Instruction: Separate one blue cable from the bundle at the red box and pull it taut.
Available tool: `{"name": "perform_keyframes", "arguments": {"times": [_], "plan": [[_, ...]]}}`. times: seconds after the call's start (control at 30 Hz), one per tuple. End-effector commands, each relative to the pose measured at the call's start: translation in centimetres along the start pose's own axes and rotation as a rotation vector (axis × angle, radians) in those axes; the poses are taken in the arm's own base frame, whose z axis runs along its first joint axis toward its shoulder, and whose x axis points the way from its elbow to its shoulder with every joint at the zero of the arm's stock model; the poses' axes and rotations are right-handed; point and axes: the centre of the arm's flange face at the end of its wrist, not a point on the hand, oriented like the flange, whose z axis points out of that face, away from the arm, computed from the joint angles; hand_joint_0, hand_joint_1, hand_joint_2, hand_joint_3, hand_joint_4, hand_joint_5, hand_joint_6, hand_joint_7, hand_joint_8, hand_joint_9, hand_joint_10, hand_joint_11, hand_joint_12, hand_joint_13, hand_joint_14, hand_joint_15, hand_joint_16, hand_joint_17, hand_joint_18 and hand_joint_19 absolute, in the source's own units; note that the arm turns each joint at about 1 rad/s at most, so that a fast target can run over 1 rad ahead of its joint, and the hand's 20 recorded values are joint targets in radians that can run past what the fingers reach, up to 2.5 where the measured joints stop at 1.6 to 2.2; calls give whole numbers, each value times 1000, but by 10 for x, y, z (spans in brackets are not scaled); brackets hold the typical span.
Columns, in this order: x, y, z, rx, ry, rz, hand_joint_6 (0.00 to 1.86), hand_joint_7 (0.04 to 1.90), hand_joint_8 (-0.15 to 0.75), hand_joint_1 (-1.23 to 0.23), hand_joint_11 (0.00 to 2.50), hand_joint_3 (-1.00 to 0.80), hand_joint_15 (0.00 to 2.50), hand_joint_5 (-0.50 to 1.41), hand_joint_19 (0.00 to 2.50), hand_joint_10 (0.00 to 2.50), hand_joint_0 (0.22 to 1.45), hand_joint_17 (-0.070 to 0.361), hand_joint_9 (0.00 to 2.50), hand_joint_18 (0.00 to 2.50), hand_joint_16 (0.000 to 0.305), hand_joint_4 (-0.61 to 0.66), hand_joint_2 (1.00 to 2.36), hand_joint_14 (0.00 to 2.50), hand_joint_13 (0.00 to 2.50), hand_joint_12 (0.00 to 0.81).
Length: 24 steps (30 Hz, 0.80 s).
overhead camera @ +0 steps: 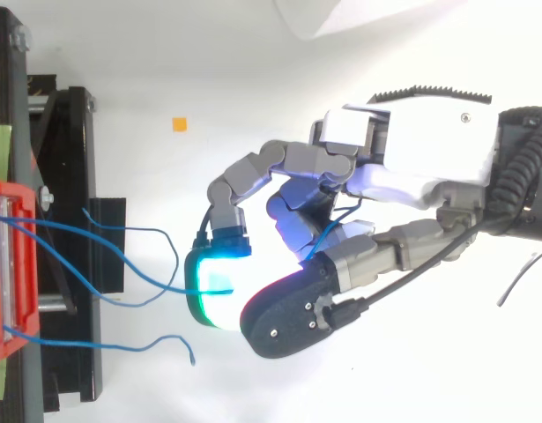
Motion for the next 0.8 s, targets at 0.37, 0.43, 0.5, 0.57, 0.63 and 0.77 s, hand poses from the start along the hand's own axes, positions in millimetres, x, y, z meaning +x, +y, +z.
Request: {"name": "perform_keyframes", "arguments": {"times": [0.37, 0.43, 0.5, 0.57, 0.63, 0.77], "plan": [[0, 0, 0, 0, 0, 0, 874, 1042, 311, -618, 1420, -363, 1457, -145, 1946, 1598, 666, 63, 717, 1331, 28, 81, 1009, 2460, 733, 358], [0, 0, 0, 0, 0, 0, 874, 1039, 311, -618, 1420, -365, 1507, -145, 1942, 1596, 667, 65, 722, 1329, 29, 80, 1009, 2463, 727, 355], [0, 0, 0, 0, 0, 0, 874, 1034, 304, -619, 1411, -363, 1537, -144, 1940, 1595, 666, 65, 725, 1329, 29, 75, 1010, 2484, 717, 358], [0, 0, 0, 0, 0, 0, 874, 1034, 303, -618, 1432, -364, 1528, -144, 1942, 1587, 667, 65, 727, 1326, 29, 79, 1009, 2500, 702, 360], [0, 0, 0, 0, 0, 0, 873, 1038, 303, -619, 1418, -364, 1495, -143, 1942, 1583, 667, 65, 728, 1324, 29, 81, 1009, 2500, 696, 355], [0, 0, 0, 0, 0, 0, 870, 1051, 311, -621, 1434, -360, 1463, -142, 1939, 1578, 666, 66, 731, 1320, 29, 84, 1010, 2500, 694, 358]]}}
